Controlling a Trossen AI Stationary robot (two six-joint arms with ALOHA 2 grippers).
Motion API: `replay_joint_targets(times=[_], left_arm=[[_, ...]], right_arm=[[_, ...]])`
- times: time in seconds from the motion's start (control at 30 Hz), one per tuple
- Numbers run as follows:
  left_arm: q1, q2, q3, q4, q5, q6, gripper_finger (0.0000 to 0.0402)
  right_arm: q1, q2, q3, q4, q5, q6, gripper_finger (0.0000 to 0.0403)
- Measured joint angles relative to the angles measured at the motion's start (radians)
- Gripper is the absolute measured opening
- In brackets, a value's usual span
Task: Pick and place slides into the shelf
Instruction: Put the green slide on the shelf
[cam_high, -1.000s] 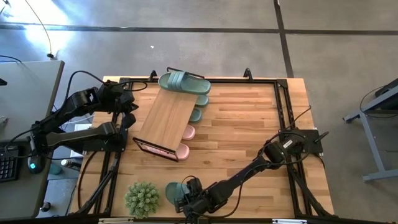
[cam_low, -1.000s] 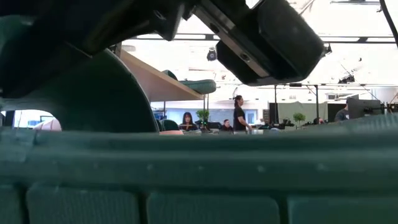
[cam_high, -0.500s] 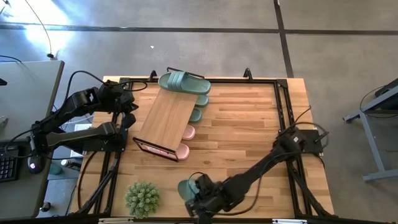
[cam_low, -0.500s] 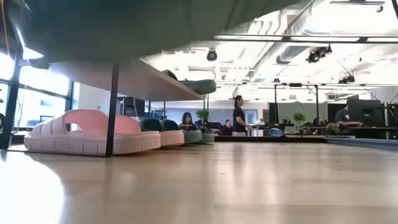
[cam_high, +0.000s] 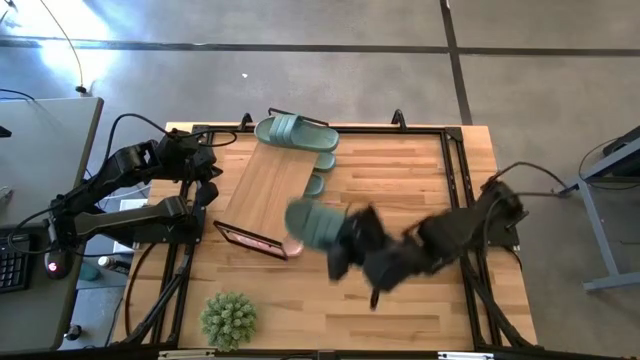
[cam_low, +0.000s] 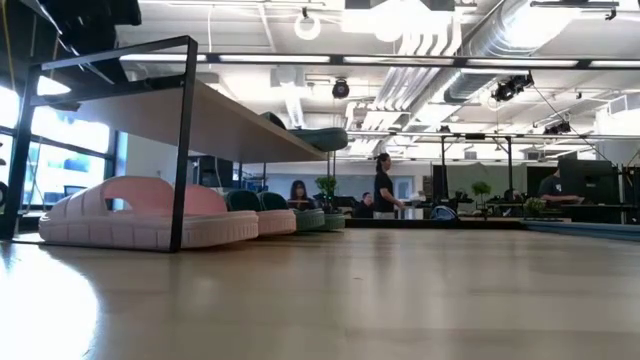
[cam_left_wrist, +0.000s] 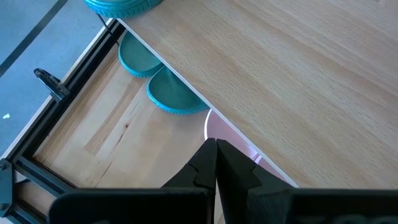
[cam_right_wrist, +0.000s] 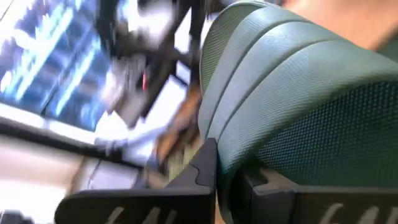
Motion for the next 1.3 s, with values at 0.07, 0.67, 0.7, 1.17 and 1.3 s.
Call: replay_joint_targets(times=[0.07, 0.67, 0.7, 1.17, 1.3], left_arm=[[0.0, 0.0, 0.0, 0.0, 0.0, 0.0, 0.0001], [0.0, 0.0, 0.0, 0.0, 0.0, 0.0, 0.0001], [0.0, 0.0, 0.0, 0.0, 0.0, 0.0, 0.0001], [0.0, 0.0, 0.0, 0.0, 0.0, 0.0, 0.0001], [0.0, 0.0, 0.0, 0.0, 0.0, 0.0, 0.0001]], right_arm=[[-0.04, -0.041, 0.0, 0.006, 0.063, -0.06, 0.0], [-0.684, -0.031, 0.0, 0.143, -0.596, -0.248, 0.0], [-0.699, -0.016, 0.0, 0.149, -0.618, -0.243, 0.0], [-0.766, 0.255, 0.0, 0.355, -0.907, -0.207, 0.0], [-0.782, 0.307, 0.001, 0.381, -0.947, -0.187, 0.0]])
